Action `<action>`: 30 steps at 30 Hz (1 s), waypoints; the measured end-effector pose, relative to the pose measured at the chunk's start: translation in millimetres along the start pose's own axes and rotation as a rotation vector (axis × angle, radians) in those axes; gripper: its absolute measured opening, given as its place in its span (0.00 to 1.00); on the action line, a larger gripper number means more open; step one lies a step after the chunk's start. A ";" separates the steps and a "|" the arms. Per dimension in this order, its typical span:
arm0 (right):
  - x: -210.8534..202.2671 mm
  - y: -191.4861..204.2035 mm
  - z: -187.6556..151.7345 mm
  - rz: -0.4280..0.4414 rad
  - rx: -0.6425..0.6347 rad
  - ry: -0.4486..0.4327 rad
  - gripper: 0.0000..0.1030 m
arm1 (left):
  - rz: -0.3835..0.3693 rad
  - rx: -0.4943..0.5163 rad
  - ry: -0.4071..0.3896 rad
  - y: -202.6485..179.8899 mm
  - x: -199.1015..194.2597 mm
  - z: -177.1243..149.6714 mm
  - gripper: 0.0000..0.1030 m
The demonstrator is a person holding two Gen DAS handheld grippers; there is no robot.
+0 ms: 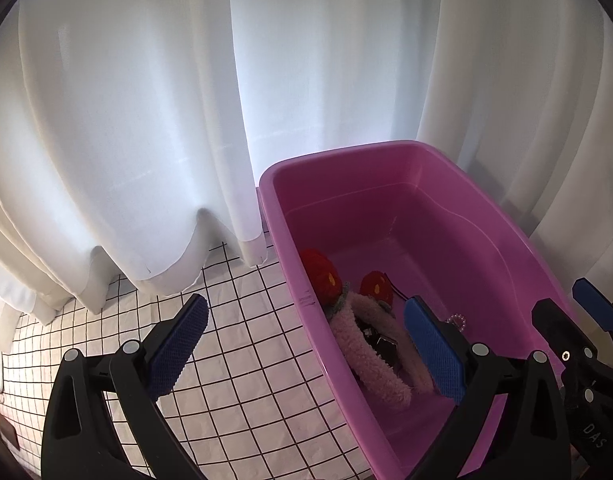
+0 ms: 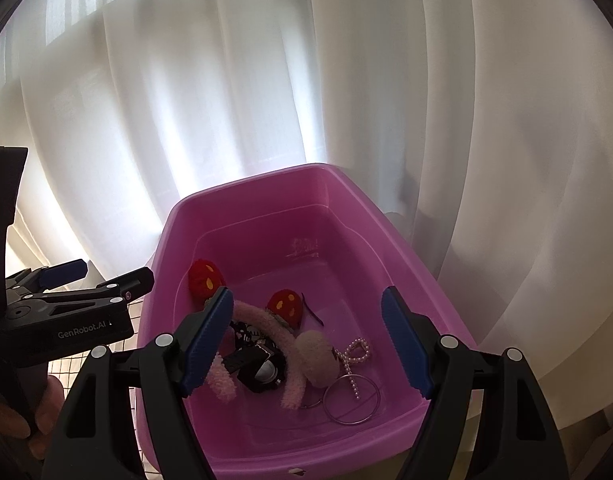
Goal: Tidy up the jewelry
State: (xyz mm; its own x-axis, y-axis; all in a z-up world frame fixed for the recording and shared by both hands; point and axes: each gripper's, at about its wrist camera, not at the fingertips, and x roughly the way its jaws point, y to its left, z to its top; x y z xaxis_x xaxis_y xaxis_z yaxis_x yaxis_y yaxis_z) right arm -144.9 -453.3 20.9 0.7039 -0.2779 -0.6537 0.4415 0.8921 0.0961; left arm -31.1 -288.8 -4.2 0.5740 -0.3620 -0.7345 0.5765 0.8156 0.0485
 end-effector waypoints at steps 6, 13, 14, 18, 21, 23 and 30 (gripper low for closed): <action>-1.1 1.3 -1.3 -0.002 -0.001 -0.001 0.71 | -0.007 -0.005 0.002 1.3 -1.1 -1.3 0.94; -1.5 1.9 -1.5 -0.003 -0.001 0.001 0.71 | -0.007 -0.007 0.001 1.8 -2.7 -1.5 0.94; -1.4 1.8 -1.5 -0.004 -0.001 0.000 0.71 | -0.006 -0.008 0.000 2.0 -3.0 -1.2 0.94; -1.8 2.4 -1.6 -0.003 -0.002 0.001 0.71 | -0.007 -0.013 0.001 3.2 -3.8 -1.0 0.94; -2.2 3.0 -2.2 -0.004 0.000 0.001 0.71 | -0.007 -0.016 0.001 3.9 -4.3 -1.2 0.94; -2.6 3.5 -2.3 -0.002 0.000 0.000 0.71 | -0.006 -0.016 -0.001 4.1 -4.4 -1.1 0.94; -3.7 4.6 -3.2 -0.002 -0.003 0.002 0.71 | -0.002 -0.021 0.000 7.1 -6.1 -2.1 0.94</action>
State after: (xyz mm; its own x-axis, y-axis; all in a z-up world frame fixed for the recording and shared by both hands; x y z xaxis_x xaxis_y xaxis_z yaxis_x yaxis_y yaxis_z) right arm -147.3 -446.9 21.4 0.7020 -0.2789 -0.6553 0.4413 0.8926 0.0928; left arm -31.7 -279.9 -0.9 0.5729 -0.3637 -0.7346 0.5654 0.8242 0.0329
